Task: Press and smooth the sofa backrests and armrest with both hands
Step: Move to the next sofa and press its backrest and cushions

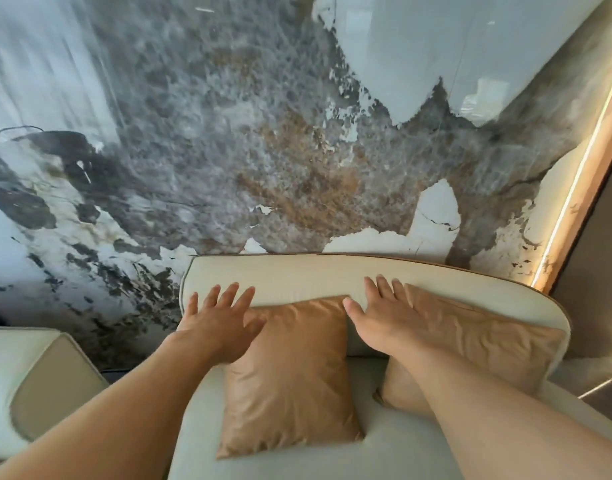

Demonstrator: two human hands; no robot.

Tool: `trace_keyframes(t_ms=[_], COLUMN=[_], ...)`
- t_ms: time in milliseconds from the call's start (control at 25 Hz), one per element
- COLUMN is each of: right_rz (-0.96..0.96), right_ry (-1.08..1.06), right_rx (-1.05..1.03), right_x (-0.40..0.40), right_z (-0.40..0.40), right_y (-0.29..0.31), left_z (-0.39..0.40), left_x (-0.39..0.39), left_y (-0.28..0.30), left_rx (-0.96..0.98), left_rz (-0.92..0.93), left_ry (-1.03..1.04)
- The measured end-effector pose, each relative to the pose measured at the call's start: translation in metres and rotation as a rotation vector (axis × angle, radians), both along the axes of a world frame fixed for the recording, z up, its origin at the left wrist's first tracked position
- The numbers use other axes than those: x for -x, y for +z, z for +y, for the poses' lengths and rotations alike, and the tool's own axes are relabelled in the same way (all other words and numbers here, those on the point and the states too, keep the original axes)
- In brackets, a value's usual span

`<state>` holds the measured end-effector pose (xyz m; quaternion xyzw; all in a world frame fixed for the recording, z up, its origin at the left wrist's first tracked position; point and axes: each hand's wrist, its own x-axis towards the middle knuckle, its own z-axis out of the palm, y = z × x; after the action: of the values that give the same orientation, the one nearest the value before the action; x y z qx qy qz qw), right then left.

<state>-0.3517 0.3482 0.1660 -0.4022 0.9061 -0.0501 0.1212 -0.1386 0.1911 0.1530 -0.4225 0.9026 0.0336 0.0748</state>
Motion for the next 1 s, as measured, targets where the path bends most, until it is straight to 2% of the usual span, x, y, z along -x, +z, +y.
trace_keyframes(t_ms=[440, 680, 840, 1000], right_rz=[-0.058, -0.059, -0.049, -0.097], right_ry=[0.011, 0.178, 0.354, 0.443], right_rx=[-0.045, -0.012, 0.02, 0.011], right_x=[-0.259, -0.363, -0.431, -0.482], right_z=[-0.023, -0.067, -0.099, -0.114], right_y=[0.068, 0.093, 0.086, 0.073], left_z=[-0.013, -0.029, -0.015, -0.002], left_x=[-0.293, -0.417, -0.493, -0.55], left_y=[0.068, 0.096, 0.11, 0.127], left_rx=[-0.034, 0.036, 0.114, 0.156], left_rz=[0.089, 0.116, 0.101, 0.053], left_ry=[0.138, 0.303, 0.468, 0.525])
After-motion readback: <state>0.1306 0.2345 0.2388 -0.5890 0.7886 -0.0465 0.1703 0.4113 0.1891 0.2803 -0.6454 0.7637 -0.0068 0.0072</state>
